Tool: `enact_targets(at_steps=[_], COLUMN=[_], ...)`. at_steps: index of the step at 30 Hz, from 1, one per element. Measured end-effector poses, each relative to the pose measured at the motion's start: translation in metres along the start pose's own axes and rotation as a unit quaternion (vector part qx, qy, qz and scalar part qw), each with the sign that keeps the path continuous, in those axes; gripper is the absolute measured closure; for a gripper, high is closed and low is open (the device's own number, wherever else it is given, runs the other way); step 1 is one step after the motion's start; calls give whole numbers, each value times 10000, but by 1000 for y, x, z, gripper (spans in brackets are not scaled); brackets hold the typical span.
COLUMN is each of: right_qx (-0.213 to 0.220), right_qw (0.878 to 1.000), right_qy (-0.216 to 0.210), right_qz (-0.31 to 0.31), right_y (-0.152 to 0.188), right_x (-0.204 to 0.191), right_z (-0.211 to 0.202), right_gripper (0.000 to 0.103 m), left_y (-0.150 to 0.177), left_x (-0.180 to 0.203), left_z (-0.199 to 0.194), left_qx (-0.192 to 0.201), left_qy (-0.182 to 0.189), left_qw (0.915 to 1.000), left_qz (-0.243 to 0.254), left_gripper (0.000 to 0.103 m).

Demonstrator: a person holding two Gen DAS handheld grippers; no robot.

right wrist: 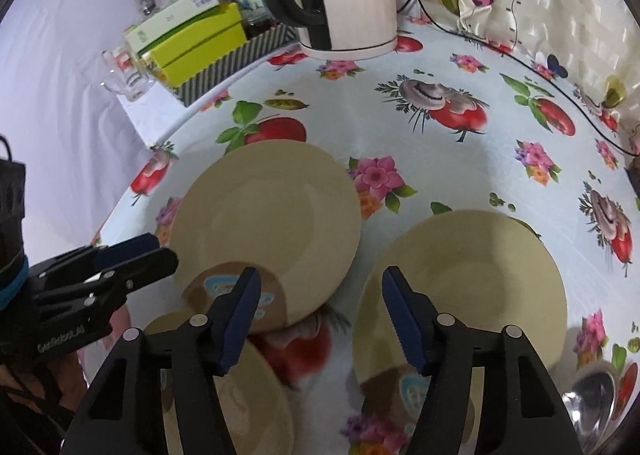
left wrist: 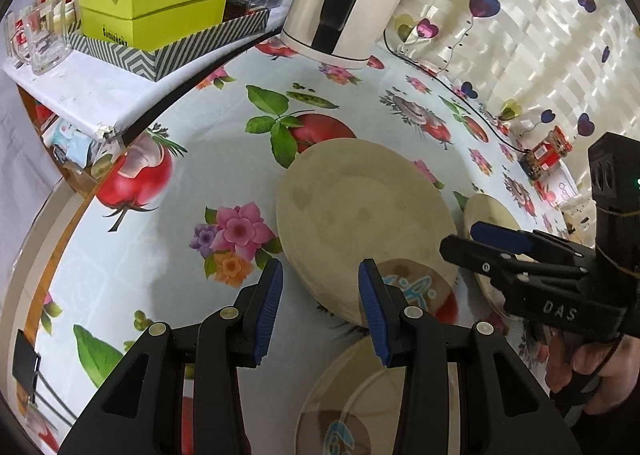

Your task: Organize plates and bowls

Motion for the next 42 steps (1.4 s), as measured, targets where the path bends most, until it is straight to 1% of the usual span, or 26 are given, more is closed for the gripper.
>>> enact_targets(at_steps=[3,8,10,15,17,19,22,29,34,37,42], right_qx=[-25,-64,-106,-321,-338,-302,-268,-199,-123,-114,-150], right_qw=[10000,9999,9998,9993,9993,9994,9995,9995,9995,9995,9990], right_qy=[-30,-72,-104,-118,-125,-157,-141,-227,-273,-304,-377], right_qz=[55,-62,-114,-176,-115,-44,46,94,40,63,171], right_y=[-5,-13,-16,-18,-17,-17,-18,-21,-19,-11,12], right_x=[6,5,4,3,5,6,8,1,-10,-15,-20], right_z=[7,14,16,30,33,33,31,22,9,1,-10], right_gripper=[44,49,55,56,61,67,71,71,71,71,71], left_y=[-2,-3,-2,0,1,1,-1,-5,1,10,32], left_x=[-1,1,1,0,3,4,3,0,1,2,7], left_z=[6,12,14,17,17,17,14,-4,-22,-31,-41], left_qx=[-51,-117,-143,-181,-198,-189,-153,-29,31,26,-52], left_qy=[-21,-26,-44,-11,45,-19,26,-24,-62,-81,-77], left_qw=[10000,9999,9999,9998,9998,9998,9999,10000,10000,9999,9998], left_qz=[-35,-10,-10,-11,39,62,17,-9,18,71,156], left_gripper=[62,62,62,62,65,66,66,66,66,66,66])
Point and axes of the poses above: each gripper's, at about its wrist camera, not at the fingertips, and z roughly the way its jaws point, x to its right, y to its underside, the point moved 5 cm from there along z, roughly the way its jaws point, and after that the axes turned 11 degrees about -y, right-handed, at the moved point
